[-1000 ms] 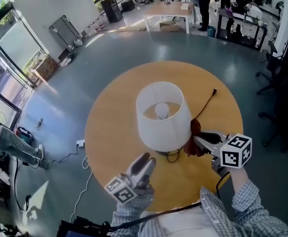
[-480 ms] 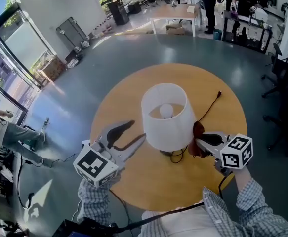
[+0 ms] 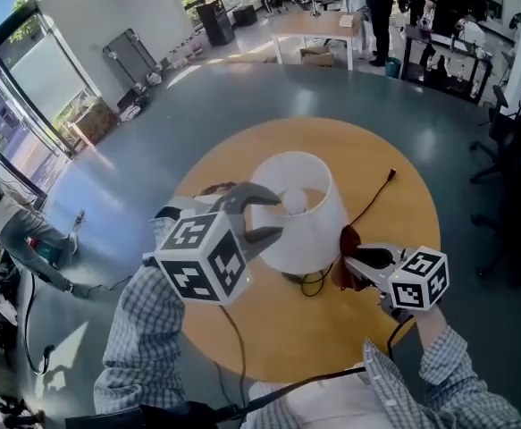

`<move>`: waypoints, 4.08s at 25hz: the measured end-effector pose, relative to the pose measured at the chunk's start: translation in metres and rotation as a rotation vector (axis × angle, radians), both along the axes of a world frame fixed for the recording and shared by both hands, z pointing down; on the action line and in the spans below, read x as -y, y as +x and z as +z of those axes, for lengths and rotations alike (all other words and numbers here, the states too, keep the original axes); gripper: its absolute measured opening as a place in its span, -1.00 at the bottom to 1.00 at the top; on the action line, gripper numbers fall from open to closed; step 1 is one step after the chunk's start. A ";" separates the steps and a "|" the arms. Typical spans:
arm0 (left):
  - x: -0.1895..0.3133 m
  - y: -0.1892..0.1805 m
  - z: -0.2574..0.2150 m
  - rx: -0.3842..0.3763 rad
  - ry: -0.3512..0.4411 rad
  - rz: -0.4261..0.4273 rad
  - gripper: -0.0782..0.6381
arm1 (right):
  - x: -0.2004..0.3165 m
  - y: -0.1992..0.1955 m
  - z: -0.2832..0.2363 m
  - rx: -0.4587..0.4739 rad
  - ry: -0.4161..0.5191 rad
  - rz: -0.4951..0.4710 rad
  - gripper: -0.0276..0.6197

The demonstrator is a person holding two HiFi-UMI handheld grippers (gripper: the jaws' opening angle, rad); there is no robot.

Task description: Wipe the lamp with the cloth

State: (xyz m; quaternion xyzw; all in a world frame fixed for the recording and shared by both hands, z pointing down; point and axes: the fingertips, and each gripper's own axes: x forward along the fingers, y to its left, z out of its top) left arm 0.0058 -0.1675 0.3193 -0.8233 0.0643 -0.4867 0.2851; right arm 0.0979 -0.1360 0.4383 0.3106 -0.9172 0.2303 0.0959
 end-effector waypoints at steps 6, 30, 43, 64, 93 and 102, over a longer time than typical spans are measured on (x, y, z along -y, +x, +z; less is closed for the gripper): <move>-0.008 0.010 0.016 0.200 -0.055 0.142 -0.45 | -0.004 -0.004 0.000 -0.012 -0.002 -0.009 -0.76; -0.011 -0.051 -0.002 -0.362 -0.190 -0.054 -0.56 | 0.026 0.012 -0.008 0.080 -0.027 0.155 -0.76; 0.014 -0.101 -0.009 -0.590 -0.241 -0.247 -0.55 | 0.079 -0.070 0.019 0.178 -0.103 0.065 -0.76; 0.082 -0.108 -0.009 -0.670 -0.215 -0.318 -0.50 | 0.102 -0.087 0.133 -0.009 -0.228 0.084 -0.76; 0.096 -0.110 -0.017 -0.686 -0.197 -0.335 -0.49 | 0.068 -0.126 0.147 -0.078 -0.218 -0.054 -0.76; 0.085 -0.087 -0.022 -0.649 -0.171 -0.294 -0.49 | 0.128 -0.093 0.091 0.047 -0.124 0.080 -0.76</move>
